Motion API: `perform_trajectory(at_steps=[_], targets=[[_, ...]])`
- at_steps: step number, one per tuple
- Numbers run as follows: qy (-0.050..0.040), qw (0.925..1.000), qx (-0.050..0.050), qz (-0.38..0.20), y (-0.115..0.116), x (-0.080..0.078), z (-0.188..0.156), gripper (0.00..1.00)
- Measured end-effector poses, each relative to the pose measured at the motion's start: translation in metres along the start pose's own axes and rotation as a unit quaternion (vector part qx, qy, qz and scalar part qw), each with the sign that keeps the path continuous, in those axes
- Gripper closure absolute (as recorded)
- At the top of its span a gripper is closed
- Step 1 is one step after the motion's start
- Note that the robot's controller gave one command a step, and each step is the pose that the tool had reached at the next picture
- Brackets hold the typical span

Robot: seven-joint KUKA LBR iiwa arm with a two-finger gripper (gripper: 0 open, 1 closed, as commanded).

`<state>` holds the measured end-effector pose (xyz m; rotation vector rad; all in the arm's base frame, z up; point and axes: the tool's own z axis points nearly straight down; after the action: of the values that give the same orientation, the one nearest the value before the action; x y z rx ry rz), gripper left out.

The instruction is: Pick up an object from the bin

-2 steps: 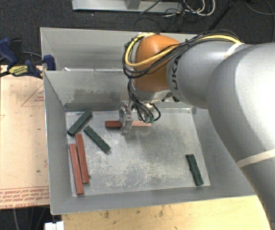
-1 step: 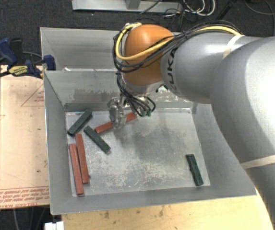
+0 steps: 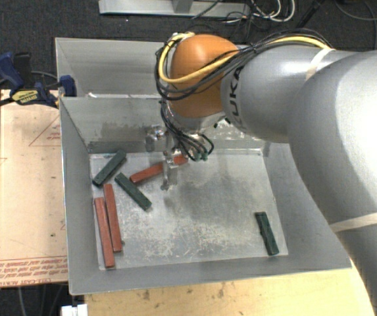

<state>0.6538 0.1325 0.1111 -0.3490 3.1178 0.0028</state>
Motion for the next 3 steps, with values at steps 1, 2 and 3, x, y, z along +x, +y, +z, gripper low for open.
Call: perform_trajectory(at_steps=[1, 2, 3], targets=[[0.0030, 0.9999, 0.000, -0.012, -0.008, 0.007, 0.044, 0.00], [0.0008, 0.9999, 0.000, -0.012, -0.007, 0.005, 0.040, 1.00], [-0.0014, 0.9845, 0.001, -0.175, -0.029, 0.023, -0.052, 1.00]])
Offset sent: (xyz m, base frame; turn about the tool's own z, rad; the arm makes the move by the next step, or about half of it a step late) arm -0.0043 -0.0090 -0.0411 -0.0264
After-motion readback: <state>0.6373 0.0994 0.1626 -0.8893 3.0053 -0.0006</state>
